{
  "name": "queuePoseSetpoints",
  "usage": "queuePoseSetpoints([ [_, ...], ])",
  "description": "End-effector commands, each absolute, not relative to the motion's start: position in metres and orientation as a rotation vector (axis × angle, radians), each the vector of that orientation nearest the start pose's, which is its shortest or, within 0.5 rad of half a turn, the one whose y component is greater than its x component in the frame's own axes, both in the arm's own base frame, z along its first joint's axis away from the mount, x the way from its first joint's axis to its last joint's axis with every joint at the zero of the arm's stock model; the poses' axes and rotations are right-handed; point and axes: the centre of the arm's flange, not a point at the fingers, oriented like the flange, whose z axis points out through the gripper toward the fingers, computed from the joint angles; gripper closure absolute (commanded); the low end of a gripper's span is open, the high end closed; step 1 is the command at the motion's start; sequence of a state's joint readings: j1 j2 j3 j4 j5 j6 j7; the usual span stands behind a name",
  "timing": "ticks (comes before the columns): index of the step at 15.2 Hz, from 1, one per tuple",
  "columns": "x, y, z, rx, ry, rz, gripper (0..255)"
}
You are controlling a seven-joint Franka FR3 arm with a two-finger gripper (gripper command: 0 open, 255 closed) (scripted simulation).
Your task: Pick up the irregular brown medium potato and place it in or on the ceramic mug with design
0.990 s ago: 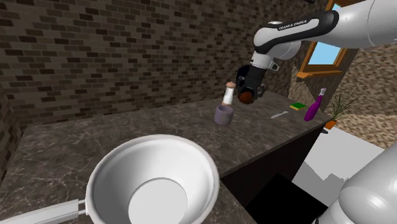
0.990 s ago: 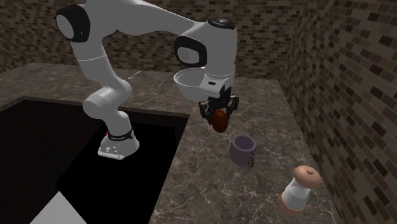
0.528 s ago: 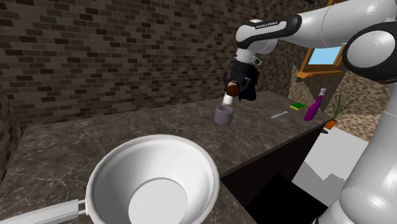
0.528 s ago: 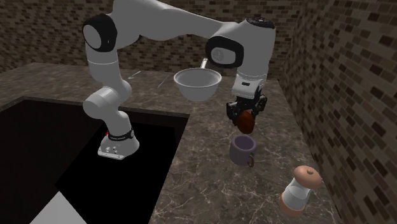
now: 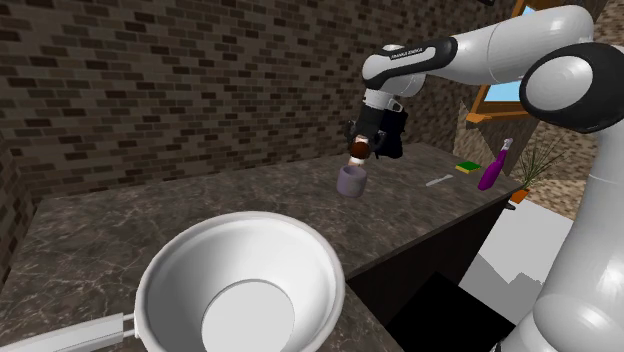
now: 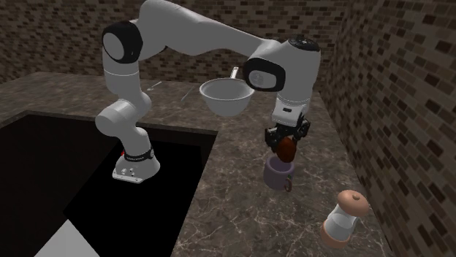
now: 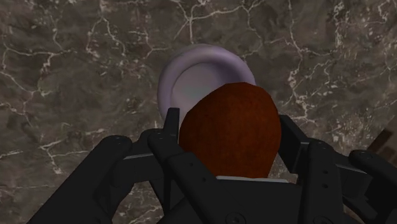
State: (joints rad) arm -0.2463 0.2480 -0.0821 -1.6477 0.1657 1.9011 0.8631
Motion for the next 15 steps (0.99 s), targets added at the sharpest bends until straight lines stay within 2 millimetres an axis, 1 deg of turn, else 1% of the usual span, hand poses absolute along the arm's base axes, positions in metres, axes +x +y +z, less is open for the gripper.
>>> queuePoseSetpoints([
  [1, 0.608, -0.19, 0.459, -2.446, 1.75, 0.044, 255],
  [6, 0.608, -0.19, 0.432, -2.446, 1.75, 0.044, 255],
  [14, 0.608, -0.19, 0.431, -2.446, 1.75, 0.044, 255],
  [15, 0.608, -0.19, 0.431, -2.446, 1.75, 0.044, 0],
])
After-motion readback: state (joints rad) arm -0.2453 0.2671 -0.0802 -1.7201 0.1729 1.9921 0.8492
